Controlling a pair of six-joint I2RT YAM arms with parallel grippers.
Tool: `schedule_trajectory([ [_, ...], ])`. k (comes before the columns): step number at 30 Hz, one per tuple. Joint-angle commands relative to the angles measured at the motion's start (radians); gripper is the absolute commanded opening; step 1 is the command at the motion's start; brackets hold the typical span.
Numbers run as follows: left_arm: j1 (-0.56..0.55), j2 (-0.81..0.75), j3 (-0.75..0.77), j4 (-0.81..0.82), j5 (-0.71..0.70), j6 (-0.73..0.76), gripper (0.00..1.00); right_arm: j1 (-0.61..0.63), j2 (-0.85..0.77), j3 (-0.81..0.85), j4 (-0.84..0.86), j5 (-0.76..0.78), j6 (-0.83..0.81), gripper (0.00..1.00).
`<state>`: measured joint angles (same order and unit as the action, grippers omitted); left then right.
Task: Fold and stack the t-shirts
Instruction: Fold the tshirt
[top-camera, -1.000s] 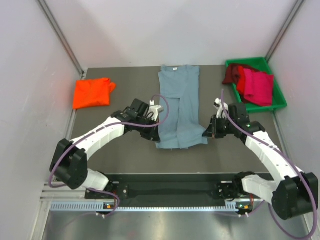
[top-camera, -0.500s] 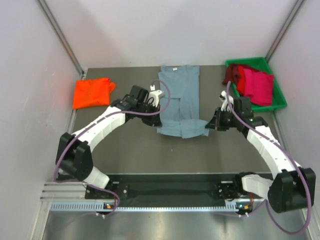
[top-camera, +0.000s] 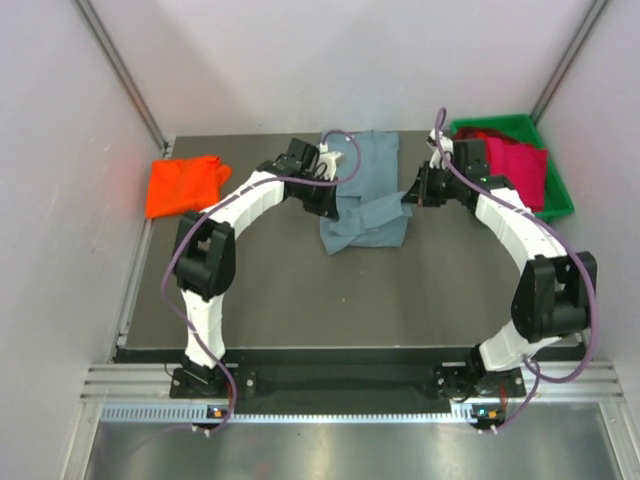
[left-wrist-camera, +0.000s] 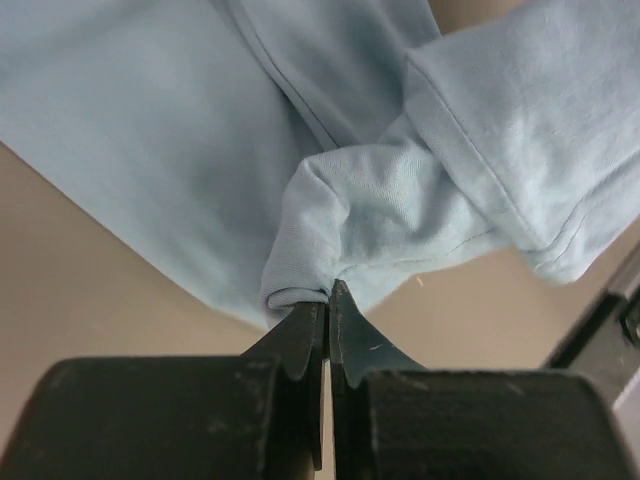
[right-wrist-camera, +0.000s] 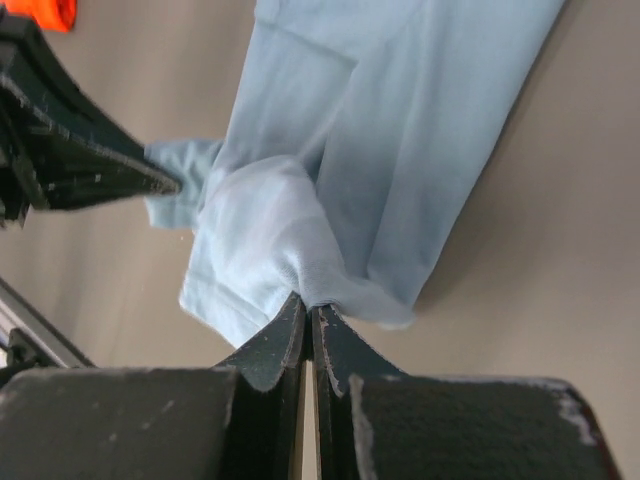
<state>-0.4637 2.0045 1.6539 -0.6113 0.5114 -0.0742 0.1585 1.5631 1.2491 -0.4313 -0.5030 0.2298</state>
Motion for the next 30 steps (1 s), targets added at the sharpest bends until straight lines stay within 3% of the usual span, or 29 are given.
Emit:
schedule_trajectory([
  [1, 0.028, 0.066, 0.141, 0.001, 0.007, 0.028, 0.0, -0.002, 0.06, 0.111, 0.051, 0.003, -0.044, 0.0],
  [8, 0.069, 0.223, 0.398, -0.074, -0.024, 0.037, 0.0, -0.002, 0.248, 0.272, 0.045, -0.003, -0.049, 0.0],
  [30, 0.132, 0.448, 0.555, -0.022, -0.066, -0.021, 0.0, 0.018, 0.618, 0.556, 0.075, 0.018, -0.037, 0.0],
])
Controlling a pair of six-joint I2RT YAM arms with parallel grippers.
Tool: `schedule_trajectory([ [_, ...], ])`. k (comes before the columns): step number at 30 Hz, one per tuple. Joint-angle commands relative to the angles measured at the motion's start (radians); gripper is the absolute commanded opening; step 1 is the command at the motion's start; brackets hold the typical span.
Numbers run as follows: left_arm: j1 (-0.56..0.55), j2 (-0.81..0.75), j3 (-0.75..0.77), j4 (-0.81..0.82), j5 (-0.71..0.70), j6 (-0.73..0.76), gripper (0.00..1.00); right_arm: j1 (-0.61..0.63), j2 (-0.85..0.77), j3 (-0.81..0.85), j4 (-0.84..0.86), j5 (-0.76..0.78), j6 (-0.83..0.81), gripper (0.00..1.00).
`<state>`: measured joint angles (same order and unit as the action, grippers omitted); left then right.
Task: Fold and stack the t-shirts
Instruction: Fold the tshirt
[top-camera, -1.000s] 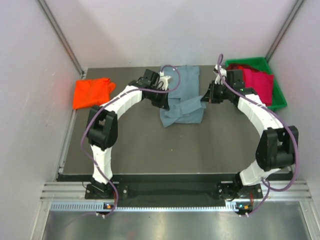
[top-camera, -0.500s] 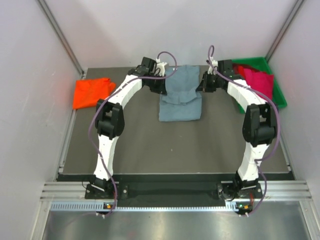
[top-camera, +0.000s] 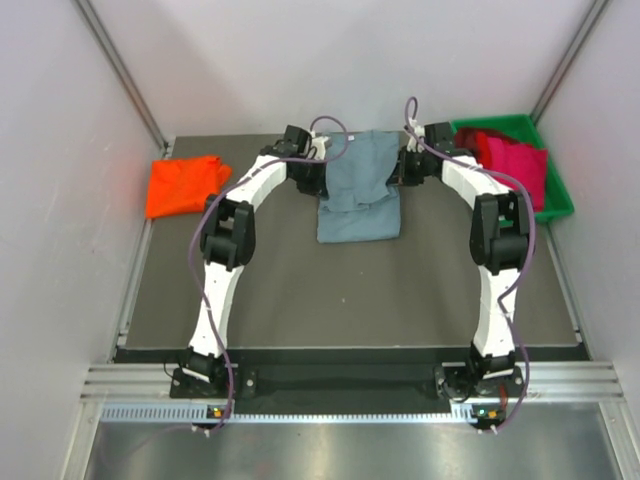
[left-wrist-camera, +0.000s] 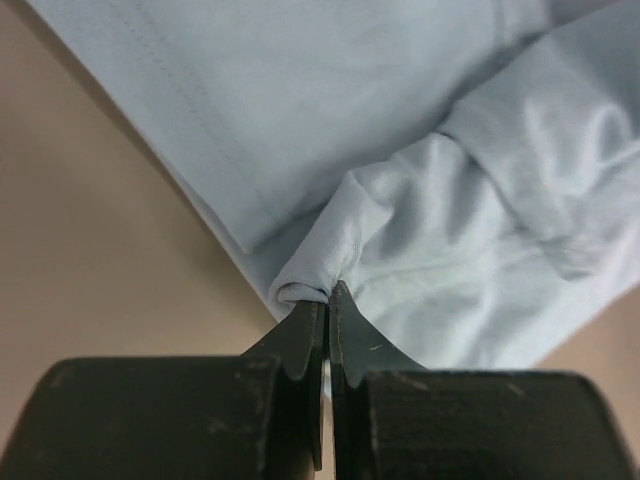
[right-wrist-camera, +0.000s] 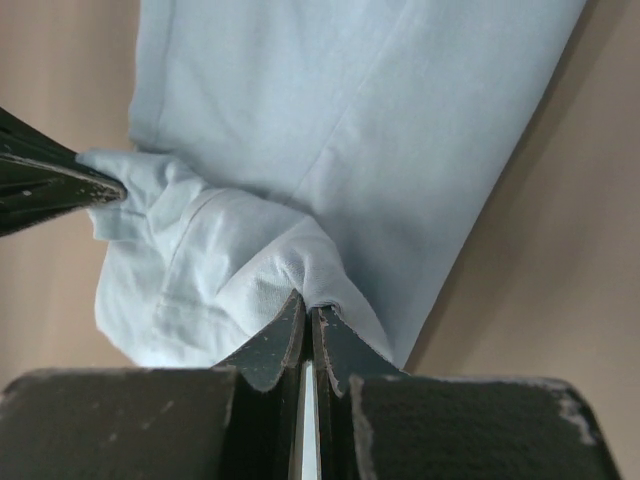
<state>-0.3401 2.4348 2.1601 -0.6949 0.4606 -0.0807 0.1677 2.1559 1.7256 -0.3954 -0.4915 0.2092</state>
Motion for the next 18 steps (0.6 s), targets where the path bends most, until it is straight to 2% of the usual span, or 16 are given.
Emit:
schedule_trajectory([
  [1, 0.01, 0.027, 0.056, 0.061, -0.014, -0.014, 0.0, 0.01, 0.035, 0.091, 0.038, 0.008, -0.014, 0.0],
  [14, 0.019, 0.081, 0.129, 0.169, -0.05, -0.031, 0.0, 0.016, 0.122, 0.178, 0.049, 0.025, -0.001, 0.0],
  [16, 0.019, 0.092, 0.135, 0.172, -0.075, -0.033, 0.09, 0.019, 0.13, 0.184, 0.05, 0.054, 0.005, 0.0],
  [17, 0.019, 0.098, 0.139, 0.17, -0.101, -0.033, 0.26, 0.021, 0.136, 0.186, 0.049, 0.056, 0.002, 0.07],
  [18, 0.019, 0.096, 0.142, 0.169, -0.112, -0.033, 0.37, 0.02, 0.137, 0.196, 0.049, 0.056, -0.004, 0.35],
])
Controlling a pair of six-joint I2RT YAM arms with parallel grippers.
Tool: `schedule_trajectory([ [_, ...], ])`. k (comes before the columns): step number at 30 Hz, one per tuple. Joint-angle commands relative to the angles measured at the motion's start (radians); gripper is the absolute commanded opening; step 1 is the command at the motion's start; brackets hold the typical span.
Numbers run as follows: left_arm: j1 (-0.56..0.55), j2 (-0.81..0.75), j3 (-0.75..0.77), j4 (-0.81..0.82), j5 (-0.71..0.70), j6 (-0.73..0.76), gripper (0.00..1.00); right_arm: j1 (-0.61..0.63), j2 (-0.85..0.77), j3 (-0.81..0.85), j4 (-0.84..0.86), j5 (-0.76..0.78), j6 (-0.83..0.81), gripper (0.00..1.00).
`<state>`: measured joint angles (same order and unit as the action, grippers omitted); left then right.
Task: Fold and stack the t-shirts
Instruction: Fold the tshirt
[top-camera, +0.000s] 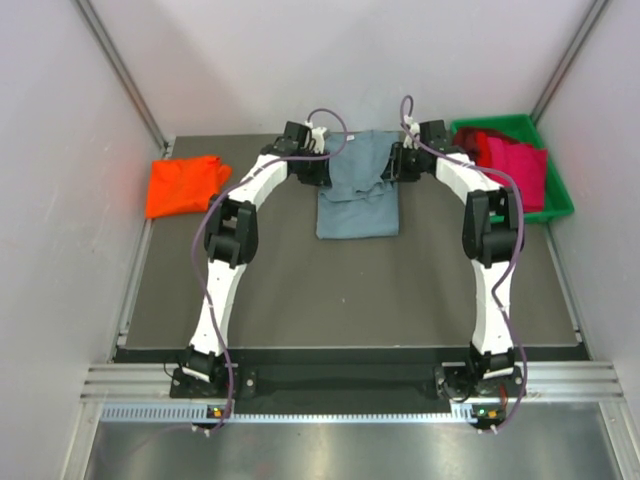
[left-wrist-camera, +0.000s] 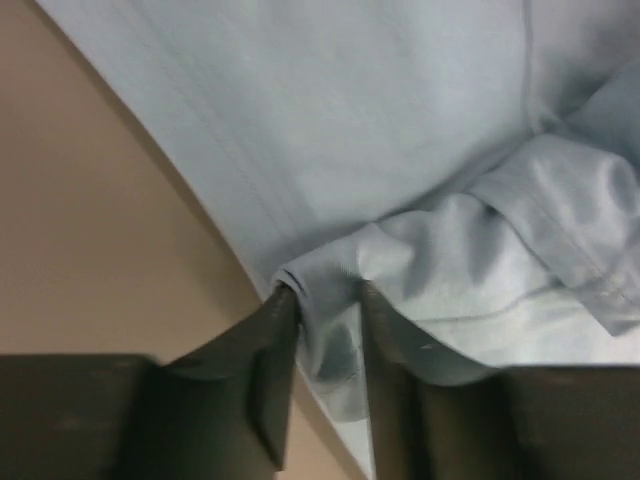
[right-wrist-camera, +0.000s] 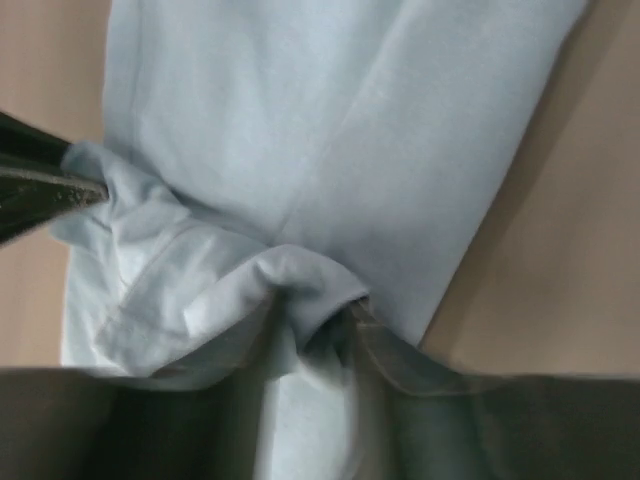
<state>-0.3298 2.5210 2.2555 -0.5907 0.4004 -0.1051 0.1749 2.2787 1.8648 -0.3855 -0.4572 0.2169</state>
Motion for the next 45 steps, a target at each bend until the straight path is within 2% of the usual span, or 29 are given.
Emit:
schedule_trajectory([
  [1, 0.014, 0.006, 0.052, 0.058, -0.055, -0.002, 0.4, 0.012, 0.013, 0.062, 0.034, 0.028, -0.025, 0.45],
  [3, 0.021, -0.03, 0.044, 0.055, -0.064, -0.008, 0.45, 0.012, -0.013, 0.069, 0.03, 0.058, -0.046, 0.56],
  [4, 0.028, -0.046, 0.035, 0.055, -0.084, -0.014, 0.5, 0.012, -0.025, 0.071, 0.024, 0.075, -0.065, 0.58],
  [6, 0.035, -0.112, 0.013, 0.064, -0.121, -0.018, 0.53, 0.006, -0.068, 0.068, 0.019, 0.112, -0.097, 0.59],
  [10, 0.055, -0.283, -0.191, 0.176, -0.103, -0.042, 0.53, 0.005, -0.128, 0.066, 0.0, 0.106, -0.114, 0.59],
  [11, 0.055, -0.342, -0.221, 0.195, -0.075, -0.044, 0.53, 0.006, -0.145, 0.066, -0.006, 0.094, -0.114, 0.58],
  [15, 0.052, -0.413, -0.292, 0.161, 0.144, -0.016, 0.52, 0.021, -0.18, 0.054, -0.041, 0.033, -0.117, 0.57],
  [17, 0.046, -0.397, -0.268, 0.048, 0.253, 0.01, 0.52, 0.032, -0.199, 0.042, -0.053, 0.008, -0.117, 0.55],
  [19, 0.037, -0.381, -0.258, -0.027, 0.278, 0.056, 0.54, 0.043, -0.208, 0.013, -0.073, -0.034, -0.119, 0.55],
  [23, 0.032, -0.357, -0.335, -0.057, 0.341, 0.041, 0.57, 0.067, -0.203, -0.059, -0.087, -0.122, -0.085, 0.52],
  [24, 0.026, -0.353, -0.352, -0.054, 0.339, 0.036, 0.6, 0.074, -0.202, -0.067, -0.085, -0.151, -0.07, 0.52],
  [25, 0.025, -0.338, -0.376, -0.055, 0.341, 0.036, 0.72, 0.077, -0.196, -0.073, -0.087, -0.162, -0.068, 0.52],
  [26, 0.021, -0.331, -0.385, -0.06, 0.338, 0.038, 0.99, 0.086, -0.191, -0.079, -0.087, -0.172, -0.068, 0.52],
  [30, 0.012, -0.289, -0.425, -0.052, 0.336, 0.027, 0.99, 0.097, -0.171, -0.079, -0.076, -0.202, -0.048, 0.52],
  [45, -0.044, -0.206, -0.415, -0.037, 0.285, -0.027, 0.99, 0.118, -0.113, -0.096, -0.082, -0.259, -0.045, 0.49],
])
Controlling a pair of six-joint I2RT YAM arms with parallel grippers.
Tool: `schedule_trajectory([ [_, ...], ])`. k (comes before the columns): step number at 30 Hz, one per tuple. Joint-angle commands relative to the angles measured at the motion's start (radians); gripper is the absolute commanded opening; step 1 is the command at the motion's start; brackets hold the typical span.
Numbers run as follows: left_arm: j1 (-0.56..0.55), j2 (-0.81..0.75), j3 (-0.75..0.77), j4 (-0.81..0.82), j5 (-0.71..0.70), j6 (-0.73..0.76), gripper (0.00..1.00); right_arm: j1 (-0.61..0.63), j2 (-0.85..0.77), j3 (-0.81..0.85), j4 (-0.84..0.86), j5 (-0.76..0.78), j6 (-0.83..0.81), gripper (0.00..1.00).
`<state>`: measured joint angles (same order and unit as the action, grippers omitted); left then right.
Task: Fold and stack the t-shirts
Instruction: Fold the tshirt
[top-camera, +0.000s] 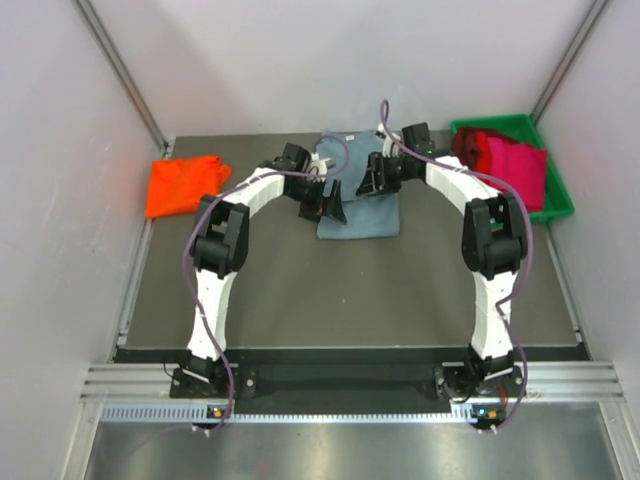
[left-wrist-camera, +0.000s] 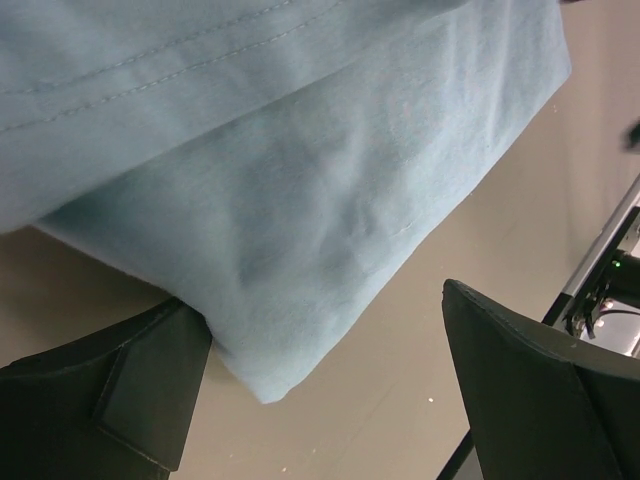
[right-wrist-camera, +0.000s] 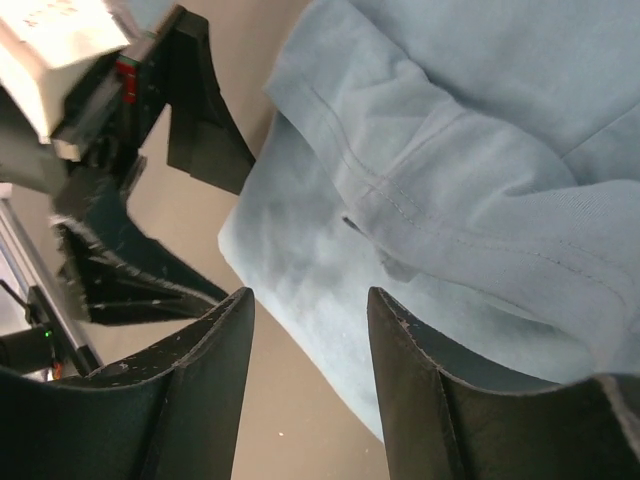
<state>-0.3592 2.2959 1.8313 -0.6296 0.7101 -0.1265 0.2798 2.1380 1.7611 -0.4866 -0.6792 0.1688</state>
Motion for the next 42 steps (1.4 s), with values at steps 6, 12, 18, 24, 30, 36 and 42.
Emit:
schedule_trajectory([
  [6, -0.017, 0.01, -0.02, 0.002, -0.038, -0.016, 0.99, 0.024, 0.034, -0.017, 0.019, -0.036, -0.003, 0.5],
  [12, -0.015, -0.003, -0.038, 0.005, -0.067, -0.019, 0.99, 0.025, 0.052, -0.009, 0.028, -0.026, 0.009, 0.5],
  [18, -0.015, -0.023, -0.061, 0.001, -0.084, -0.012, 0.99, 0.025, 0.12, 0.075, 0.077, 0.03, 0.043, 0.5],
  [24, -0.015, -0.044, -0.099, -0.007, -0.124, 0.007, 0.99, 0.018, 0.237, 0.326, 0.111, 0.093, 0.072, 0.51],
  [30, -0.015, -0.062, -0.124, -0.018, -0.19, 0.022, 0.99, 0.009, 0.273, 0.468, 0.126, 0.142, 0.06, 0.52],
  [36, 0.014, -0.098, -0.125, -0.03, -0.327, -0.027, 0.99, -0.007, 0.162, 0.373, 0.095, 0.148, 0.018, 0.52],
  [42, 0.086, -0.119, -0.153, -0.024, -0.264, -0.071, 0.95, -0.053, -0.033, 0.105, 0.039, 0.152, -0.017, 0.52],
])
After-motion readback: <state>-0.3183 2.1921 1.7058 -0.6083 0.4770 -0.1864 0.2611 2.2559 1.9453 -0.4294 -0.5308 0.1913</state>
